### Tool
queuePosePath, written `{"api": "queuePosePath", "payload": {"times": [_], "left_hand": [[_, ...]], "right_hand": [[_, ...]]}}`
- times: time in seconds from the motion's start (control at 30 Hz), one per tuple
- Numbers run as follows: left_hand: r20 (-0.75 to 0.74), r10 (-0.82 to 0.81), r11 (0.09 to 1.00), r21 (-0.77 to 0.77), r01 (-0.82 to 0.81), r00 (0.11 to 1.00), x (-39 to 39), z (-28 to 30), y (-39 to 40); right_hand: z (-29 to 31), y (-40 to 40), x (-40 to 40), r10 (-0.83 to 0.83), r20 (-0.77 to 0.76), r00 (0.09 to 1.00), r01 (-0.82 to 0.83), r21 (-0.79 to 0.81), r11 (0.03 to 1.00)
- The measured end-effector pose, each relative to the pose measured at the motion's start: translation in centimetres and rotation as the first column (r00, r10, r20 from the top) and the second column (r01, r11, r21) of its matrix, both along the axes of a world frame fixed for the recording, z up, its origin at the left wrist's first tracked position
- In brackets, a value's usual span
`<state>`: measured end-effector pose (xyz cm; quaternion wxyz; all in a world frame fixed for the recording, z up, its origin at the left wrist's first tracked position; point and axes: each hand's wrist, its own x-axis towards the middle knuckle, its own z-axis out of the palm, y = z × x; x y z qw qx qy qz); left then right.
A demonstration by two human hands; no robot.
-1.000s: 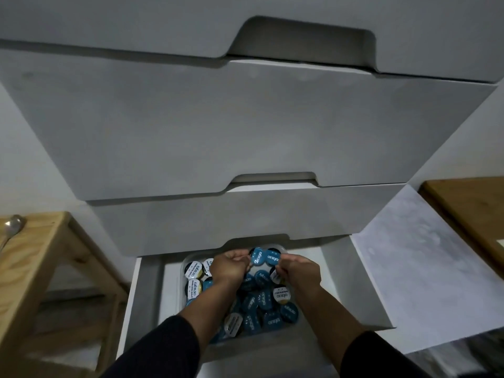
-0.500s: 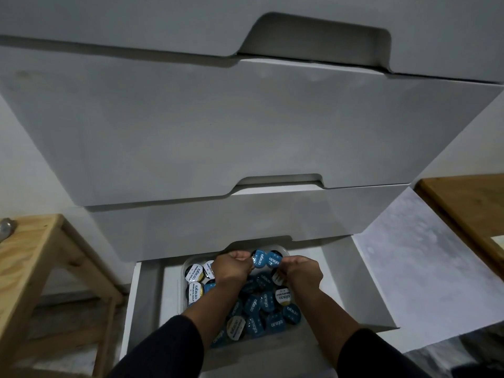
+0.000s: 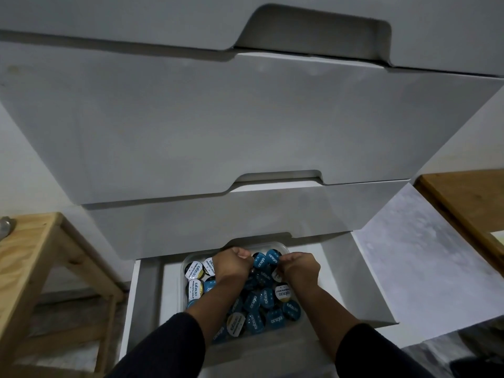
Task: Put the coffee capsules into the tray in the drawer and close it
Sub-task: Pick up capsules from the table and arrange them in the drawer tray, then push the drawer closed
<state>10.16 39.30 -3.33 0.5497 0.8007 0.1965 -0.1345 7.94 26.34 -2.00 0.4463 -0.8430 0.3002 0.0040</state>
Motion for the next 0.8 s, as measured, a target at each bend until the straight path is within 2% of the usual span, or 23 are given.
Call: {"api": "queuePosePath", "payload": {"times": [0.1,0.2,0.37,0.43,0.57,0.7,0.8], "left_hand": [[0.081,-0.034,0.998,0.057,0.03,0.996,-0.4,0.5,0.1],[0.186,-0.159,0.975,0.183,0.125,0.97,-1.4,1.8,0.4],[0.118,-0.402,0.851,0.415,0.323,0.908,-4.5,4.9,1.4],[0.179,-0.402,0.821,0.505,0.266,0.898,-6.6,5.8,2.1],[0.388,-0.285,0.847,0.53,0.04,0.877,-12.1,7.1,3.4],[0.536,-0.126,0.864,0.472,-0.172,0.835,-18.9,7.5,3.9],[0.561,-0.02,0.858,0.435,-0.274,0.827,-23.8,6.1,3.3]], "right_hand": [[0.5,0.1,-0.6,0.095,0.044,0.995,-0.091,-0.086,0.992],[1.3,-0.3,-1.0,0.257,0.012,0.966,-0.248,-0.225,0.942],[2.2,0.0,-2.9,0.427,-0.126,0.895,-0.44,-0.4,0.804],[2.7,0.0,-4.2,0.496,-0.114,0.861,-0.481,-0.499,0.721],[4.0,-0.6,-8.0,0.545,-0.039,0.838,-0.465,-0.575,0.673],[5.5,-1.5,-13.3,0.538,0.051,0.842,-0.421,-0.563,0.712],[5.5,-2.5,-17.6,0.554,0.096,0.827,-0.424,-0.541,0.726]]}}
